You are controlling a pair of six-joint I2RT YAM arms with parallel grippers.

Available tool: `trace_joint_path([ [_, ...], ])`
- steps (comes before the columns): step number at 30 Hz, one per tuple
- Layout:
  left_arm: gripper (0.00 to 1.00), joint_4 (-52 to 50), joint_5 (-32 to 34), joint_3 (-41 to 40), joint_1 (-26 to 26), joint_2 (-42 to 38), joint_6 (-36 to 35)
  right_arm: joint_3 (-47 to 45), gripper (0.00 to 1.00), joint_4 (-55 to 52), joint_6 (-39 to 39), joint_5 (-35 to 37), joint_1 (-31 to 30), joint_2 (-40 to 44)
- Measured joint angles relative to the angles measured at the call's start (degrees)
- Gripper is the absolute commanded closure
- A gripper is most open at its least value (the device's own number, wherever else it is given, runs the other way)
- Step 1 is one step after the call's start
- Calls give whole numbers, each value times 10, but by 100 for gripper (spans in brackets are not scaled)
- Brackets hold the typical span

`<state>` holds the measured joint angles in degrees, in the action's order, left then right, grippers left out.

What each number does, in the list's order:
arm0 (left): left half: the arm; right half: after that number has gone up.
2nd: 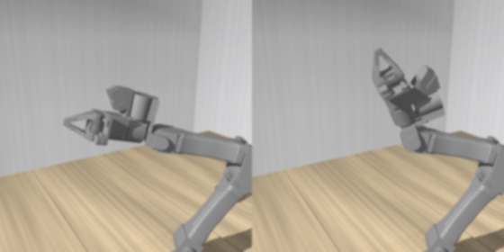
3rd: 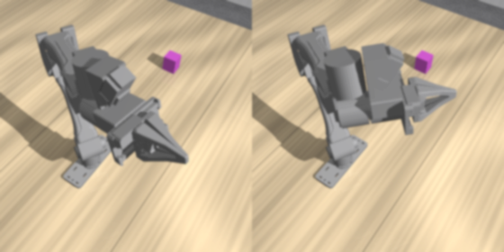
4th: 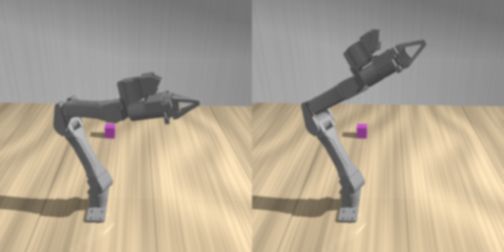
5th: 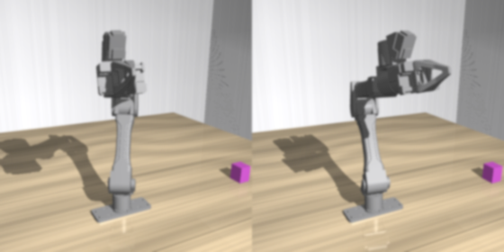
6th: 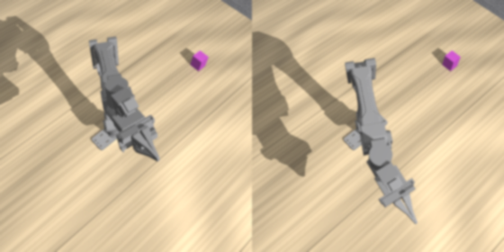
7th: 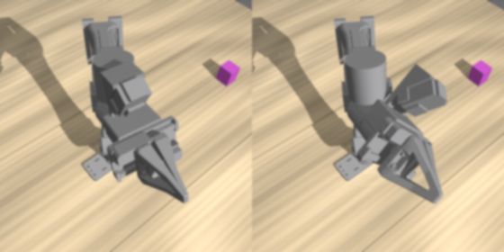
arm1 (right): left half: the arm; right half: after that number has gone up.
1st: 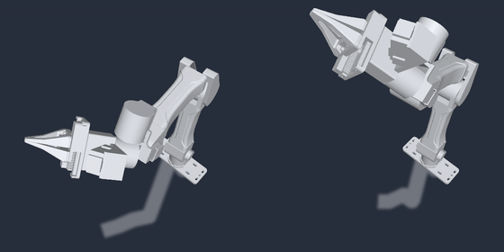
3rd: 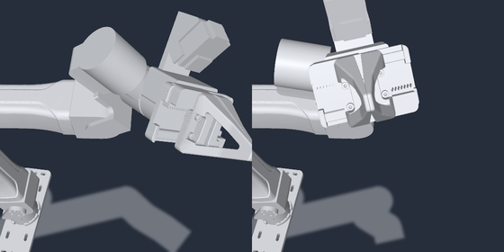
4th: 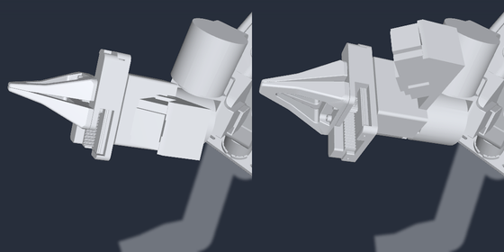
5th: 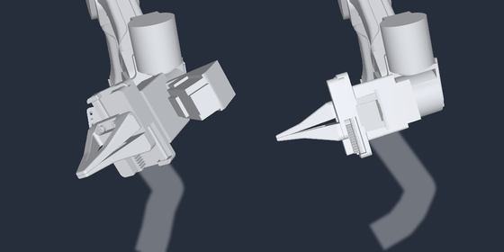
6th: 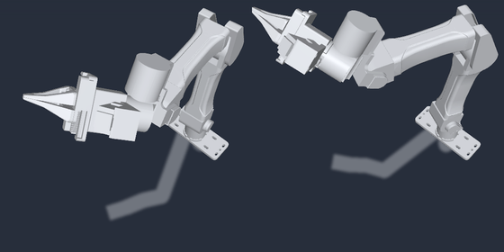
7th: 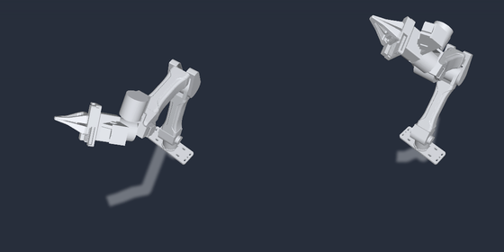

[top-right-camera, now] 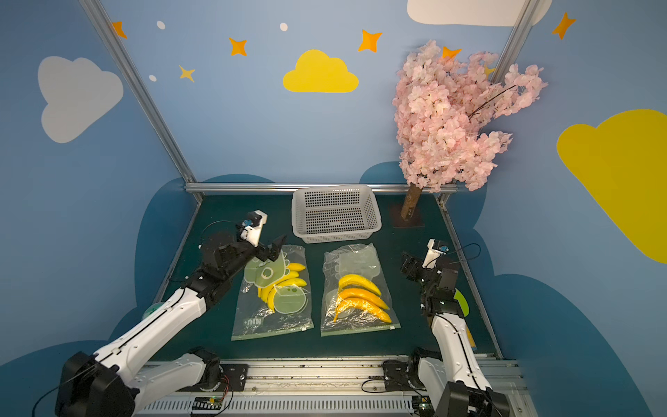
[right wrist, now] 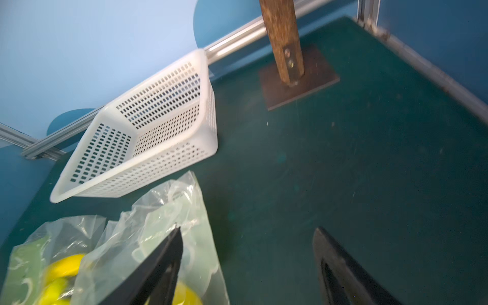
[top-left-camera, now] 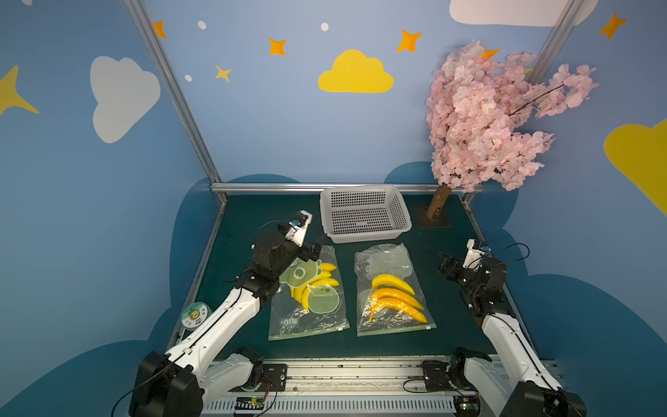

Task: Open the zip-top bag and take out the banana
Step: Unzip the zipper on the zipper food storage bag.

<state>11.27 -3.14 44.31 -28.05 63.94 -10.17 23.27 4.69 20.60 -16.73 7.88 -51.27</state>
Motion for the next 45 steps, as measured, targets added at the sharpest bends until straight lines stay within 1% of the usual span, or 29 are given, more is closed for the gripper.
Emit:
trace_joint_path([
  [4,0,-85,-3,21,-158,70,-57,-28,25,-66,41,-45,0,-10],
  [7,1,-136,0,21,-245,120,-77,-36,27,-92,60,-79,-1,-34],
  [11,6,-171,15,21,-322,156,-88,-36,29,-106,74,-103,-1,-56],
  [12,9,-174,19,22,-336,162,-89,-36,30,-108,76,-105,-2,-58],
  [14,19,-180,26,28,-364,181,-88,-36,32,-110,79,-110,-2,-64],
  [17,29,-178,32,45,-395,221,-89,-36,39,-116,81,-114,-2,-77],
  [19,33,-172,36,61,-410,255,-89,-36,42,-124,84,-117,-3,-87],
  [22,37,-165,50,91,-423,311,-87,-34,43,-148,85,-118,-5,-97],
  [26,37,-163,75,133,-426,372,-85,-19,44,-188,83,-114,-12,-97],
  [29,37,-162,90,149,-426,396,-83,-17,44,-213,81,-105,-24,-82],
  [37,38,-157,104,152,-434,420,-72,-25,44,-275,98,-78,-53,-21],
  [38,40,-156,105,152,-435,425,-70,-30,44,-280,103,-75,-56,-16],
  [41,49,-152,112,161,-436,435,-60,-46,44,-296,118,-63,-73,-6],
  [43,57,-143,117,163,-437,441,-53,-48,44,-309,126,-50,-87,-1],
  [45,62,-135,122,160,-438,442,-47,-48,43,-315,132,-40,-98,3],
])
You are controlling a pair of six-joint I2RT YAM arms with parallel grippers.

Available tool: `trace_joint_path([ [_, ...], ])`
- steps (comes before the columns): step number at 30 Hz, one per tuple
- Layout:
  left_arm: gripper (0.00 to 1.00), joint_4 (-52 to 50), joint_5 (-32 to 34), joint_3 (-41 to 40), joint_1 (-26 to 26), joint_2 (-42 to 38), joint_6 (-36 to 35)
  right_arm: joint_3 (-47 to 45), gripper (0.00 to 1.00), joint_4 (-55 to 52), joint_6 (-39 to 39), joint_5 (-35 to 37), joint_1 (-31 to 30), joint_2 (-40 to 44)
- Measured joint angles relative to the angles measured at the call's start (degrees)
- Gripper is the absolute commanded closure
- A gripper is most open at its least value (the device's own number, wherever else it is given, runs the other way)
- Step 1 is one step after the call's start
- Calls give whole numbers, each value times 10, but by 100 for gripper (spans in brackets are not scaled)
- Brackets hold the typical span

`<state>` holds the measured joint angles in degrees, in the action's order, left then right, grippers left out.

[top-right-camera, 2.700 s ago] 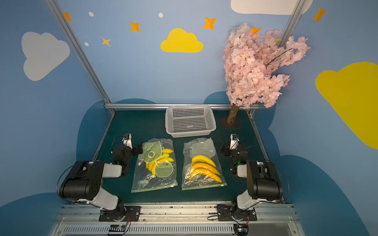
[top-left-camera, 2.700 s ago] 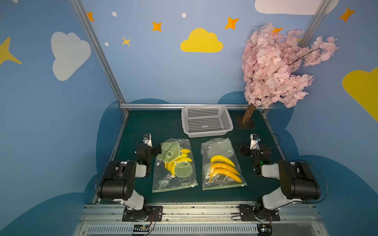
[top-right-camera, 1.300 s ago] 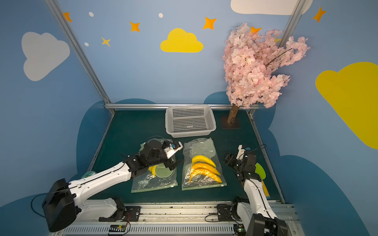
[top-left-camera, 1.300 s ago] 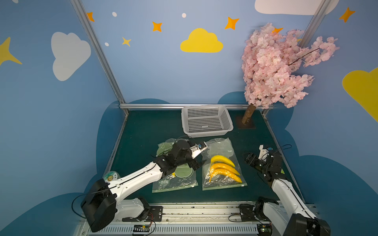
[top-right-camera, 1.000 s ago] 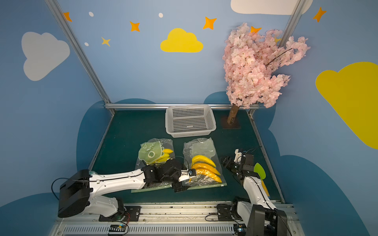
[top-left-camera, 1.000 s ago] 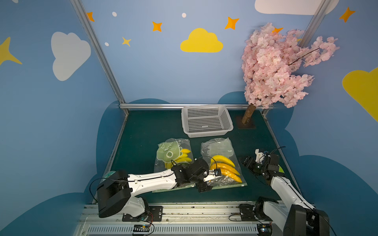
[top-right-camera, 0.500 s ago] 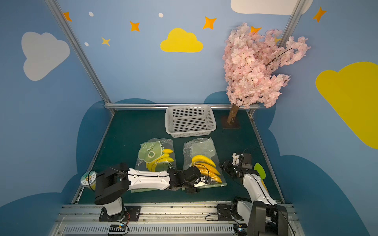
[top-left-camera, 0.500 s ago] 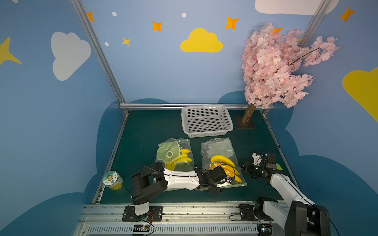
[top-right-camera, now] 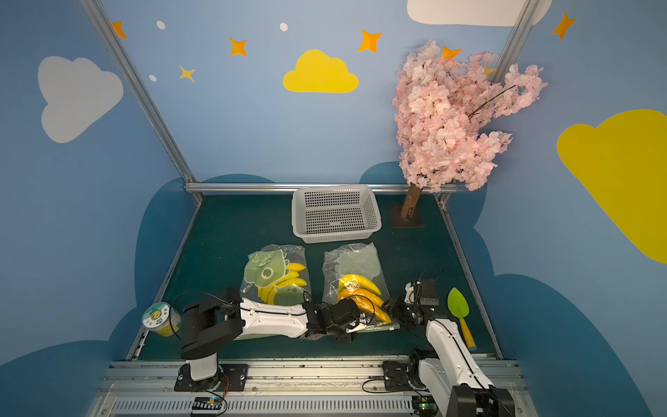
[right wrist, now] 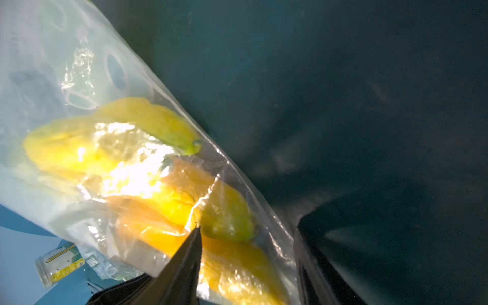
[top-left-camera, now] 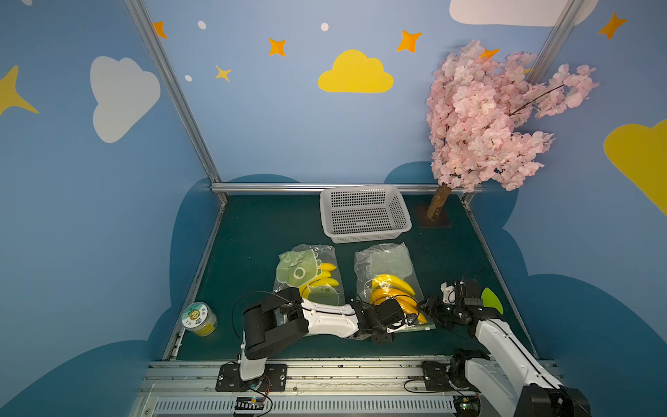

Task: Open the zip-top bag and take out the banana
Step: Unzip the zipper on the zipper food storage bag.

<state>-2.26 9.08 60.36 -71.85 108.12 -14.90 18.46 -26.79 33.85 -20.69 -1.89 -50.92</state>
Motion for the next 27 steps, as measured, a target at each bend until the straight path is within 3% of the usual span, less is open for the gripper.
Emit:
trace_joint_path([
  [6,89,29,6,-17,10,0,25,0,41,-12,19,21,-20,14],
  [17,87,46,5,-62,49,-33,49,-16,40,-43,38,23,-25,118],
  [23,87,32,-6,-74,73,-70,54,-54,49,-60,63,-16,-26,195],
  [27,87,30,-23,-75,85,-99,59,-75,49,-83,78,-37,-40,235],
])
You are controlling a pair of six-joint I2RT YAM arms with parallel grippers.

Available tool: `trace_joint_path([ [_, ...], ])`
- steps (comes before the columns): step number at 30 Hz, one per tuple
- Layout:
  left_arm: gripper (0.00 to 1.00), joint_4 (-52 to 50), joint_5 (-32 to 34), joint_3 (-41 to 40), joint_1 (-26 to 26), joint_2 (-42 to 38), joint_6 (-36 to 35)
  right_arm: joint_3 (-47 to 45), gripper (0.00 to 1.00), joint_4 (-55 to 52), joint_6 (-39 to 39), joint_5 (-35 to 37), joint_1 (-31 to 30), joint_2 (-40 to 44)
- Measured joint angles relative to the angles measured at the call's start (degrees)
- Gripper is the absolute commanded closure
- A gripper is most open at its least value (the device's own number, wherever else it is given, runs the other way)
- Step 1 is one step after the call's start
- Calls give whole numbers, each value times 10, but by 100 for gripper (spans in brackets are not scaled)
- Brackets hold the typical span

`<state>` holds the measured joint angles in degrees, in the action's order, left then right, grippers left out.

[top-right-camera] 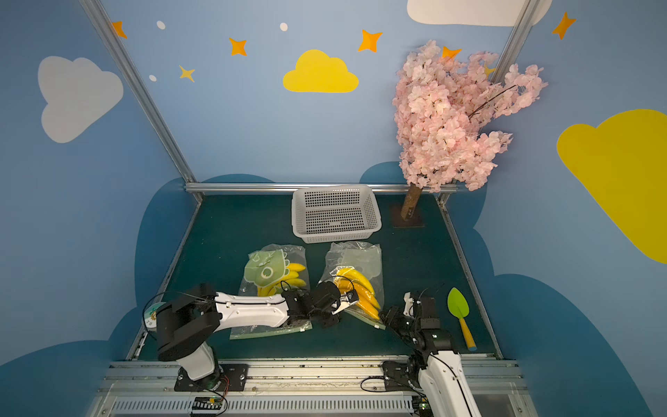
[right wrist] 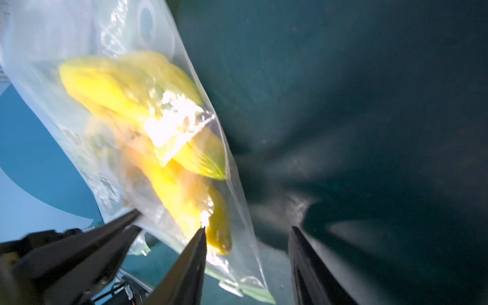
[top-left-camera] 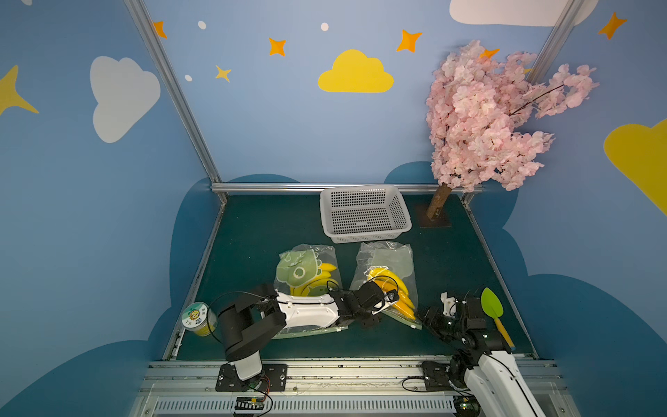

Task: Open the zip-top bag and take out the banana
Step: Unzip the zipper on the zipper food storage bag.

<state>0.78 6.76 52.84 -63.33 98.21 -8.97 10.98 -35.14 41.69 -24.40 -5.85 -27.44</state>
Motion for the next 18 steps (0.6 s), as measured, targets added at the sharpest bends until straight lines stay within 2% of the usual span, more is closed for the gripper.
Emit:
trace_joint_path([
  [8,86,0,-17,-3,9,-14,0,-8,52,-6,17,-22,-25,23],
  [18,85,-3,-20,-20,10,-15,1,-11,83,18,27,-32,-28,17],
])
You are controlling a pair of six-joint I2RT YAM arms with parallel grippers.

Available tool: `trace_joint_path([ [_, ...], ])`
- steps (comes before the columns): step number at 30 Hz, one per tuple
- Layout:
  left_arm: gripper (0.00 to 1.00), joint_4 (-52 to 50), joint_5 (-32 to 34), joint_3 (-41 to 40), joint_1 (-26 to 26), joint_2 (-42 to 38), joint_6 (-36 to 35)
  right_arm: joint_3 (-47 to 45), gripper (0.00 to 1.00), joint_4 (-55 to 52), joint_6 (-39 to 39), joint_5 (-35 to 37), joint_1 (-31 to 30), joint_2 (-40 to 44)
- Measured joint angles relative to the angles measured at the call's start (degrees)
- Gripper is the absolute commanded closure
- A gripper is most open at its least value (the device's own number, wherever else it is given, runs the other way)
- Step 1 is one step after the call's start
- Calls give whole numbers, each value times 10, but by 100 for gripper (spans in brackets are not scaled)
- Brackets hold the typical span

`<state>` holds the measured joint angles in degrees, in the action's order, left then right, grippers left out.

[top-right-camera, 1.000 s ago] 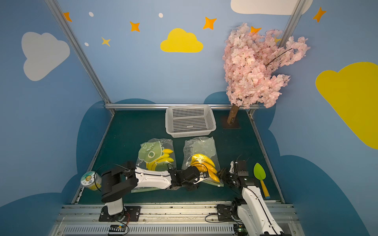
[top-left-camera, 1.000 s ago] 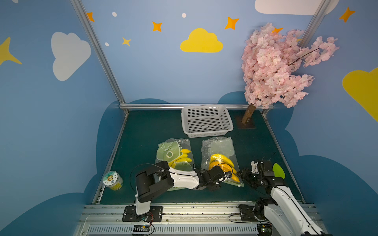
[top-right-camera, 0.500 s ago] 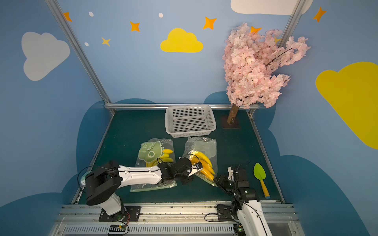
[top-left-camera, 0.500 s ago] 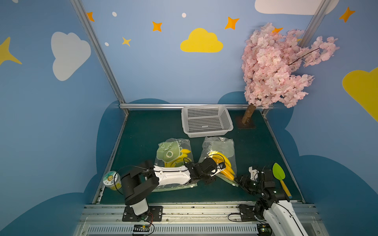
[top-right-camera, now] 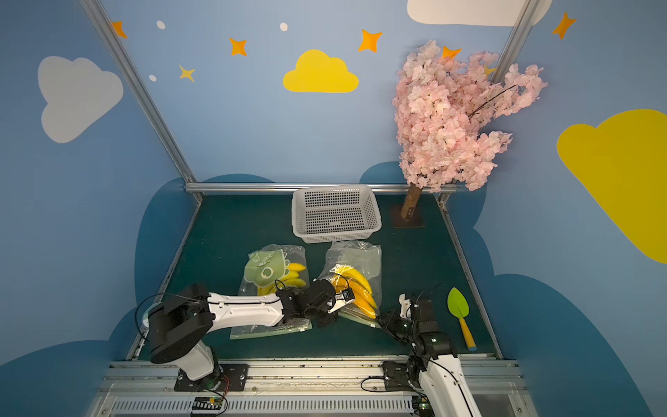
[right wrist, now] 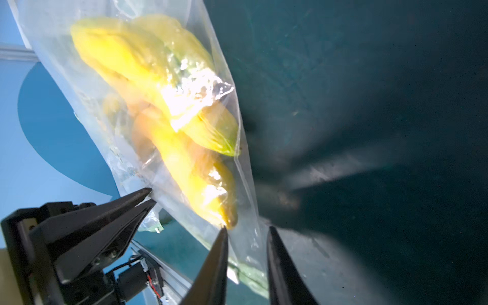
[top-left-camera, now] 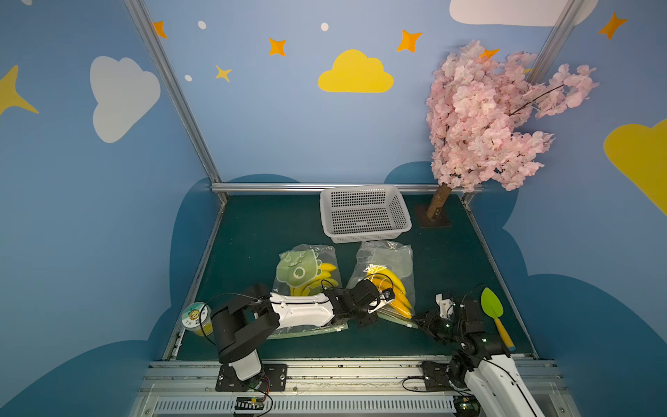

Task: Open the zip-top bag and take out the banana
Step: Unzip the zipper on the zipper food storage bag.

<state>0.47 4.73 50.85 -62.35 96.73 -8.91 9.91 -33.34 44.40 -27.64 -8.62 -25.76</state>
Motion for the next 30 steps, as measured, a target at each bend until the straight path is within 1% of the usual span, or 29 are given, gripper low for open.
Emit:
trace_joint_path([
  [5,83,0,0,0,0,-1,4,0,95,3,5,-10,-1,0],
  [7,77,0,0,0,0,-1,5,0,100,3,8,-13,-2,0],
  [9,71,1,0,0,0,-2,8,0,100,4,10,-17,-3,3],
  [13,52,8,-2,-17,-4,-21,4,0,100,5,23,-24,-4,9],
  [14,48,10,-2,-23,-7,-28,0,0,100,5,25,-25,-5,10],
  [17,43,33,1,-47,-30,-57,-17,0,100,4,33,-30,-6,11],
  [20,42,61,1,-67,-65,-83,-47,1,100,4,39,-34,-7,9],
  [23,42,84,5,-68,-95,-83,-76,1,100,4,49,-40,-7,3],
  [27,44,105,23,-54,-111,-54,-114,5,100,1,58,-49,-10,-11],
  [30,48,116,38,-39,-118,-24,-138,16,100,-4,65,-51,-10,-16],
])
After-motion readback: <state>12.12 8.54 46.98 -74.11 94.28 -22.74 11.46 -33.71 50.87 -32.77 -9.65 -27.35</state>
